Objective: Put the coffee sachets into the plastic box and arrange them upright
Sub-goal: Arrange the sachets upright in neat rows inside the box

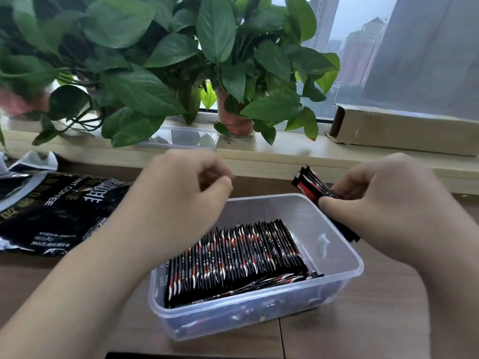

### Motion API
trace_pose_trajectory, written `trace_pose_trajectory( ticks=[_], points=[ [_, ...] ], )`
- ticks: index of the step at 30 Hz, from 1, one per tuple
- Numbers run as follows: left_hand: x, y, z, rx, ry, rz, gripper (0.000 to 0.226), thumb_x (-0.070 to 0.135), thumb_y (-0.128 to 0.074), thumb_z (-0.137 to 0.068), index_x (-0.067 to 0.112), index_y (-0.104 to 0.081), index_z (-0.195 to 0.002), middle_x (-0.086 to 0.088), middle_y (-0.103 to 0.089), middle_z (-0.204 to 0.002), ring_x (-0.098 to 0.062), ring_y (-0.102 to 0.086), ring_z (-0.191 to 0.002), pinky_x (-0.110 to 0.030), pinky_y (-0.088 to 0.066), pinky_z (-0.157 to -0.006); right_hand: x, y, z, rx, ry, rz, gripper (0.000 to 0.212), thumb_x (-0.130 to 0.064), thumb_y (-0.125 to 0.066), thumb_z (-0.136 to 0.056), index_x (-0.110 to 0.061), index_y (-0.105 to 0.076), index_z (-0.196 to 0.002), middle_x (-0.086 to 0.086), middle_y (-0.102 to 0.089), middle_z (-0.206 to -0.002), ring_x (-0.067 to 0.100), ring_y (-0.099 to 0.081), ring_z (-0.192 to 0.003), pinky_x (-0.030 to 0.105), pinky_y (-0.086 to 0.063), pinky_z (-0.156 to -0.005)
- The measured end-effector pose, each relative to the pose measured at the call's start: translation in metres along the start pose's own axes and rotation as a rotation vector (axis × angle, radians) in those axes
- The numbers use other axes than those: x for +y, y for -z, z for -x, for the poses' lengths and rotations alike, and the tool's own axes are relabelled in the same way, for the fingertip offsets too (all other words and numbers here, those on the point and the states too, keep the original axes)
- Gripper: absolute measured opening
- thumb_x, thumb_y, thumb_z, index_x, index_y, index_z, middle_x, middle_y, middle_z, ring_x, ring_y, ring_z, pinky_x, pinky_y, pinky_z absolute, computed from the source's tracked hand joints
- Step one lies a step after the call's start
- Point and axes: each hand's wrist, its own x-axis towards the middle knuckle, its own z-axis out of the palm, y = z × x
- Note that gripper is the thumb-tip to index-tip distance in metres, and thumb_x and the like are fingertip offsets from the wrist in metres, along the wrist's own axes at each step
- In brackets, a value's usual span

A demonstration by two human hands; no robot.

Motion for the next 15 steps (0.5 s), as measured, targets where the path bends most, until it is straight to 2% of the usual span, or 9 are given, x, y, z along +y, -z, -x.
trace_pose_trajectory(
  ticks=[2,3,5,7,9,11,15],
  points=[
    [0.013,-0.007,-0.006,-0.217,-0.172,-0.196,0.019,0.024,-0.059,-0.094,0.03,-0.076,-0.099,0.018,-0.075,-0.091,0.002,-0.066,-0.081,-0.028,-0.056,-0.083,0.0,0.001,0.0,-0.034,-0.071,0.032,0.019,-0.025,-0.077,-0.071,-0.02,-0.071,-0.054,-0.007,-0.067,-0.046,0.001,-0.061,-0.051,0.019,-0.041,-0.047],
    [0.019,-0.014,-0.012,-0.353,-0.257,-0.285,0.023,0.024,-0.055,-0.097,0.029,-0.075,-0.106,0.018,-0.074,-0.1,0.001,-0.064,-0.089,-0.028,-0.053,-0.087,0.0,0.0,0.0,-0.05,-0.095,0.047,0.019,-0.025,-0.077,-0.071,-0.019,-0.071,-0.054,-0.007,-0.067,-0.047,0.002,-0.061,-0.051,0.019,-0.04,-0.046],
    [0.022,-0.032,-0.024,-0.594,-0.427,-0.4,0.029,0.023,-0.049,-0.1,0.026,-0.071,-0.119,0.013,-0.07,-0.12,-0.007,-0.061,-0.111,-0.033,-0.048,-0.097,0.0,-0.002,-0.001,-0.068,-0.127,0.081,0.017,-0.025,-0.076,-0.069,-0.018,-0.072,-0.055,-0.004,-0.067,-0.048,0.007,-0.06,-0.049,0.019,-0.041,-0.046],
    [0.017,-0.05,-0.034,-0.766,-0.531,-0.471,0.038,0.017,-0.046,-0.099,0.024,-0.065,-0.132,0.006,-0.064,-0.136,-0.016,-0.055,-0.128,-0.035,-0.045,-0.105,0.001,-0.005,-0.003,-0.08,-0.144,0.121,0.015,-0.025,-0.076,-0.069,-0.017,-0.073,-0.056,-0.003,-0.068,-0.051,0.009,-0.061,-0.054,0.018,-0.039,-0.044],
    [0.011,-0.063,-0.038,-0.879,-0.557,-0.504,0.052,0.01,-0.046,-0.093,0.023,-0.056,-0.142,0.003,-0.057,-0.147,-0.016,-0.046,-0.138,-0.036,-0.039,-0.113,0.0,-0.009,-0.004,-0.1,-0.144,0.165,0.013,-0.024,-0.075,-0.07,-0.015,-0.074,-0.059,-0.002,-0.068,-0.053,0.012,-0.063,-0.057,0.018,-0.039,-0.044],
    [0.005,-0.069,-0.037,-0.949,-0.584,-0.503,0.065,0.011,-0.043,-0.085,0.022,-0.049,-0.149,0.002,-0.052,-0.152,-0.014,-0.037,-0.145,-0.036,-0.033,-0.118,-0.002,-0.015,-0.005,-0.111,-0.131,0.214,0.012,-0.024,-0.072,-0.069,-0.014,-0.073,-0.061,0.002,-0.068,-0.057,0.018,-0.064,-0.06,0.02,-0.043,-0.046],
    [-0.003,-0.068,-0.036,-0.961,-0.638,-0.533,0.073,0.019,-0.034,-0.076,0.024,-0.053,-0.146,0.001,-0.059,-0.142,-0.018,-0.042,-0.137,-0.037,-0.036,-0.114,-0.005,-0.032,-0.007,-0.118,-0.1,0.328,0.011,-0.021,-0.068,-0.069,-0.013,-0.066,-0.063,0.004,-0.061,-0.061,0.023,-0.059,-0.06,0.022,-0.037,-0.045]
  ],
)
